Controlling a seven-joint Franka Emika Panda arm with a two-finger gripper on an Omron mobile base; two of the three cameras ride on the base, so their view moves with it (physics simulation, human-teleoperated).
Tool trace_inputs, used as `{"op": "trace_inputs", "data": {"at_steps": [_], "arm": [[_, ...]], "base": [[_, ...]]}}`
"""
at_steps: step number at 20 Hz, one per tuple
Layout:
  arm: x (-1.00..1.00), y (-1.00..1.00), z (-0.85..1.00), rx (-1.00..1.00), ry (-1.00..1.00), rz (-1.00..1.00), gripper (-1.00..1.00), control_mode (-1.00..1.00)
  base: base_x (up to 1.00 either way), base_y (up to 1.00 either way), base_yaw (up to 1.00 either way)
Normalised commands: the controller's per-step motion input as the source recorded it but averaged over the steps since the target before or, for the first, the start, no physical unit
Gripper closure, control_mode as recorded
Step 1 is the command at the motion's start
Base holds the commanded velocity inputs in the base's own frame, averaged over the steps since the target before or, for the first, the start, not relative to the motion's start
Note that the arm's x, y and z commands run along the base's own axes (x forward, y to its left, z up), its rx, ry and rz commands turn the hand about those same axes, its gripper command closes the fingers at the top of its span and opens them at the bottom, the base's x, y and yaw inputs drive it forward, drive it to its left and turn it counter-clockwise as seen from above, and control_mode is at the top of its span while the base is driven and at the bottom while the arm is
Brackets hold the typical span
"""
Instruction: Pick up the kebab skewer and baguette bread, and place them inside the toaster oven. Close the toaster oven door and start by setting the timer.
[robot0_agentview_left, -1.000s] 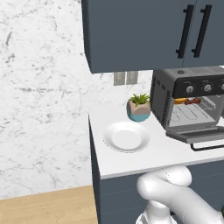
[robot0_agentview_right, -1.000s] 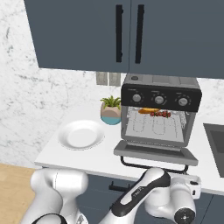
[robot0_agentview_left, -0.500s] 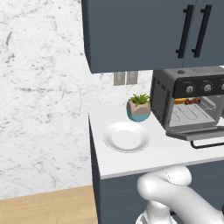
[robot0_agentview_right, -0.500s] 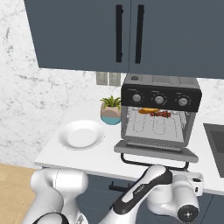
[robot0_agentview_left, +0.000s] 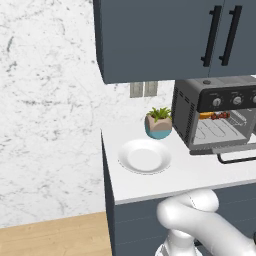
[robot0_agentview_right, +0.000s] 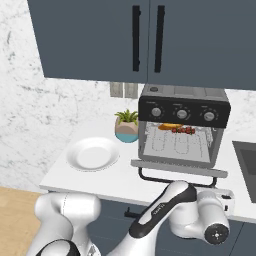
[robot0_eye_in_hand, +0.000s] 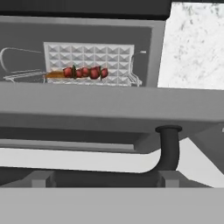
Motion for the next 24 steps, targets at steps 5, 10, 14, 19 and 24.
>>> {"op": "trace_inputs", "data": {"at_steps": [5,10,14,19,24], "arm": [[0.18,0.00,0.09,0.00,0.00,0.00,-1.00,-1.00],[0.13,0.00,0.00,0.00,0.00,0.00,-1.00,-1.00],[0.14,0.00,0.00,0.00,0.00,0.00,-1.00,-1.00],[0.24,0.00,0.00,0.00,0.00,0.00,-1.00,-1.00],[0.41,0.00,0.00,0.00,0.00,0.00,-1.00,-1.00]], "base": [[0.00,0.00,0.00],[0.00,0.00,0.00],[0.00,0.00,0.00],[0.00,0.00,0.00],[0.00,0.00,0.00]]}}
